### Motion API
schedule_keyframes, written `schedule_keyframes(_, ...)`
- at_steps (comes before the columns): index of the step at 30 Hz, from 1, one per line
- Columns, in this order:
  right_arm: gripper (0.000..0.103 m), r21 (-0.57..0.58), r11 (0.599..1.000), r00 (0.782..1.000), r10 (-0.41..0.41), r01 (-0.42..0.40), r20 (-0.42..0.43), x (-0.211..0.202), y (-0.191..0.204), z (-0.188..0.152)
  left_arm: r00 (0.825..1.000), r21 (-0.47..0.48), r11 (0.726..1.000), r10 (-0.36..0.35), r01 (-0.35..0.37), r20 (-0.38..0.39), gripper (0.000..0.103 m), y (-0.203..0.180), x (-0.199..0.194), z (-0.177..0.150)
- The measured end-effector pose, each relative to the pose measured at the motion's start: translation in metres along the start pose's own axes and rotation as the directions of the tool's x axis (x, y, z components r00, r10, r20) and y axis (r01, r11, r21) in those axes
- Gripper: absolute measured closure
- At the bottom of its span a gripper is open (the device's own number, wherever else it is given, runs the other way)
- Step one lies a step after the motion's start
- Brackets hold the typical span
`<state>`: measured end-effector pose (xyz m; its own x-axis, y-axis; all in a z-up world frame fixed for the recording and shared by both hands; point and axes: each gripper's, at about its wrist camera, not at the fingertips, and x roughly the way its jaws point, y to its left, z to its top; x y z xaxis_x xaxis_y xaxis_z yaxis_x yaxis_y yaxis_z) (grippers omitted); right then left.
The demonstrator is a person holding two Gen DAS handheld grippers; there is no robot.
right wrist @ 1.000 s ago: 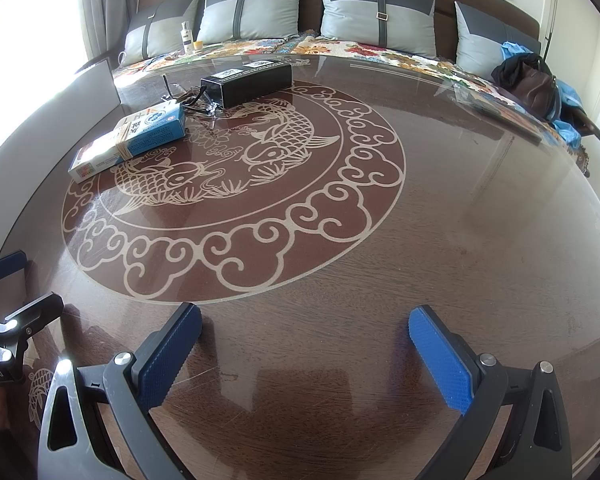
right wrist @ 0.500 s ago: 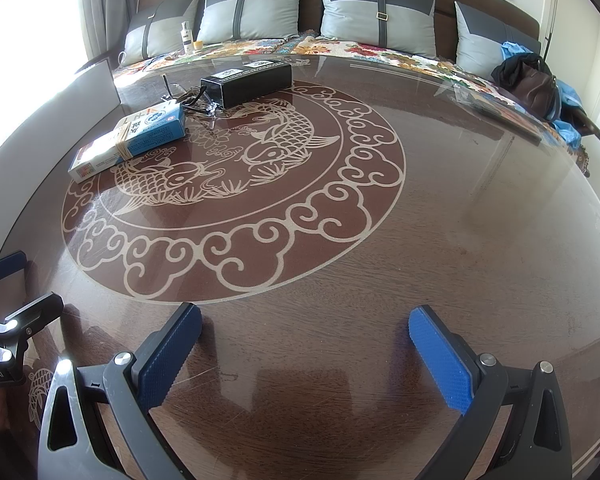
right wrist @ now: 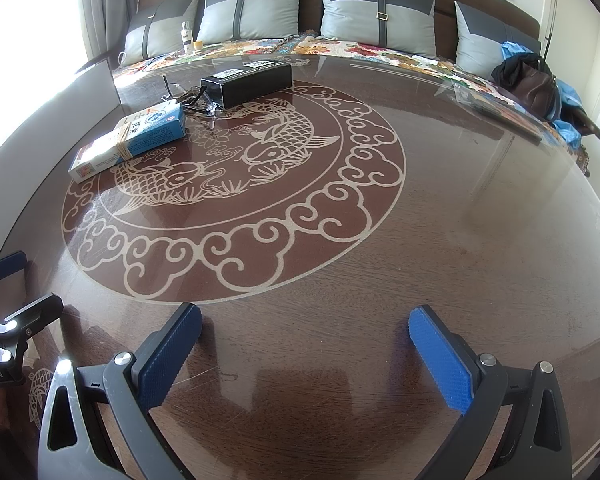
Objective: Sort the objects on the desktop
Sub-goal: 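Lower the left tool onto the blue-white nail cream box and close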
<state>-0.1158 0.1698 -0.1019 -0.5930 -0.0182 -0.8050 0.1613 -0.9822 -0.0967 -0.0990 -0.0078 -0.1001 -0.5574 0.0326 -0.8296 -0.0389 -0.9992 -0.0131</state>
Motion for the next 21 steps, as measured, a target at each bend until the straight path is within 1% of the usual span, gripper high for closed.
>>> schedule_keyframes(2, 0.0, 0.0, 1.0, 1.0, 0.0, 0.0, 0.0, 0.0, 0.0, 0.0, 0.999, 0.065, 0.998, 0.007, -0.01, 0.046, 0.0, 0.003, -0.007, 0.018)
schedule_keyframes(4, 0.0, 0.001, 1.0, 1.0, 0.001, -0.001, 0.0, 0.0, 0.0, 0.0, 0.996, 0.12, 0.992, 0.035, -0.045, 0.081, 0.0, 0.008, -0.01, 0.042)
schedule_keyframes(6, 0.0, 0.001, 1.0, 1.0, 0.002, -0.002, -0.001, -0.001, 0.0, 0.0, 0.993, 0.138, 0.988, 0.047, -0.062, 0.11, 0.0, 0.017, -0.01, 0.069)
schedule_keyframes(9, 0.0, 0.001, 1.0, 1.0, 0.002, -0.002, -0.001, 0.0, 0.0, 0.0, 0.99, 0.097, 0.993, 0.05, -0.063, 0.131, 0.0, 0.037, -0.001, 0.108)
schedule_keyframes(12, 0.0, 0.001, 1.0, 1.0, 0.001, -0.001, -0.001, 0.0, 0.0, 0.0, 0.994, 0.0, 0.999, 0.04, -0.04, 0.099, 0.0, 0.056, 0.02, 0.137)
schedule_keyframes(15, 0.0, 0.001, 1.0, 1.0, 0.002, -0.002, -0.001, 0.0, 0.0, 0.0, 0.999, -0.073, 0.997, 0.009, -0.006, 0.049, 0.0, 0.065, 0.047, 0.143)
schedule_keyframes(18, 0.0, 0.001, 1.0, 1.0, 0.002, -0.002, -0.001, 0.0, 0.0, 0.0, 1.0, -0.066, 0.998, -0.015, 0.014, -0.018, 0.0, 0.058, 0.072, 0.132)
schedule_keyframes(19, 0.0, 0.001, 1.0, 1.0, 0.002, -0.002, -0.001, 0.0, 0.0, 0.0, 0.998, -0.068, 0.996, -0.055, 0.055, -0.008, 0.0, 0.055, 0.073, 0.126)
schedule_keyframes(20, 0.0, 0.001, 1.0, 1.0, 0.002, -0.002, -0.001, 0.0, 0.0, 0.0, 0.997, -0.074, 0.994, -0.079, 0.078, -0.014, 0.0, 0.053, 0.075, 0.12)
schedule_keyframes(21, 0.0, 0.001, 1.0, 1.0, 0.002, -0.002, -0.001, -0.001, 0.0, 0.0, 0.996, -0.075, 0.994, -0.085, 0.082, -0.036, 0.0, 0.051, 0.078, 0.115)
